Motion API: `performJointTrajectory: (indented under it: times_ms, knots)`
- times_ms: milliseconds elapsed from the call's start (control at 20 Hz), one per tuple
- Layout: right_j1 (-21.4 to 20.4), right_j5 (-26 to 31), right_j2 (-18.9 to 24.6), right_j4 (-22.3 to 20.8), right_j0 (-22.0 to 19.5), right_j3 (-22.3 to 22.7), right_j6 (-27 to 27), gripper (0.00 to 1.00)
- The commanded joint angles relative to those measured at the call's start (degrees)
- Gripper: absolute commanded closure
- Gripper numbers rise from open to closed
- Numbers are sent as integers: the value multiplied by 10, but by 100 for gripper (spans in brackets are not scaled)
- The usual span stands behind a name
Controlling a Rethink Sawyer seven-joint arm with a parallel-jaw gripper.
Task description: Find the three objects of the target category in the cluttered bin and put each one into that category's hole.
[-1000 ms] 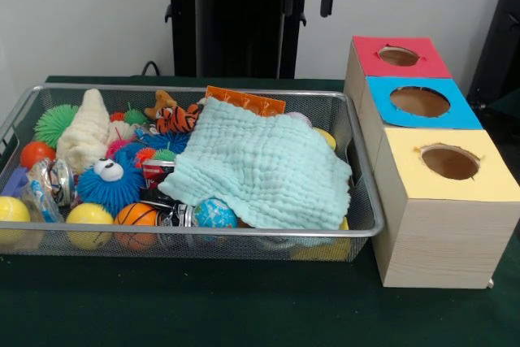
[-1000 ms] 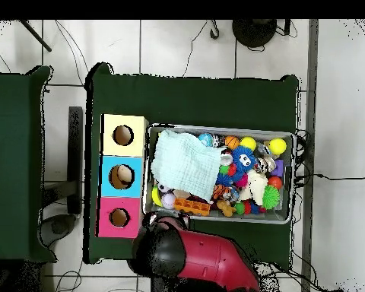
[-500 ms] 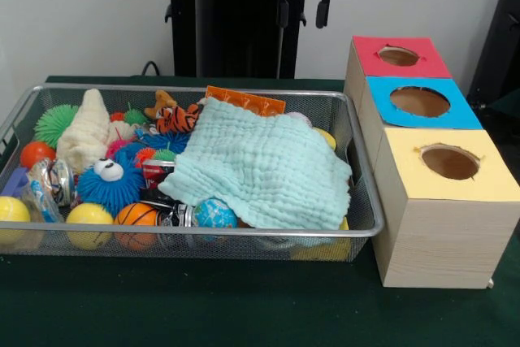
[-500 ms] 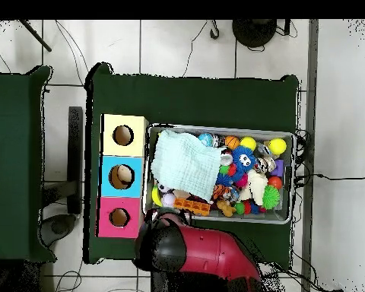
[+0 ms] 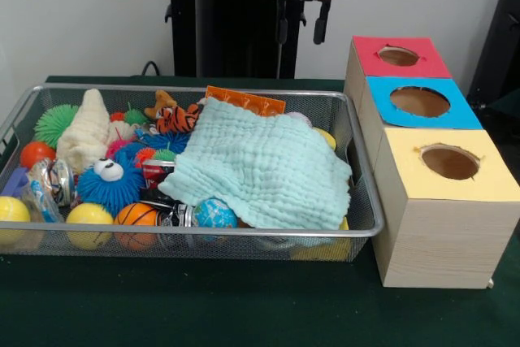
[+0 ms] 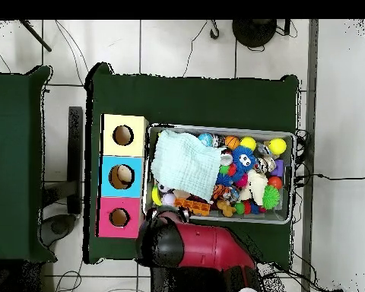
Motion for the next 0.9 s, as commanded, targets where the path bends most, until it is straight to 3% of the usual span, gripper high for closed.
performJointTrajectory:
  times_ms: [50, 250, 300, 550, 900]
  knots:
    - [26, -45, 31, -37, -4, -56, 40, 0]
    - [29, -53, 25, -38, -5, -63, 46, 0]
    - [28, -78, 31, -31, -12, -55, 59, 0]
    - [36, -120, -3, -17, 7, -60, 99, 0]
    - [64, -155, -30, -13, 26, -71, 100, 0]
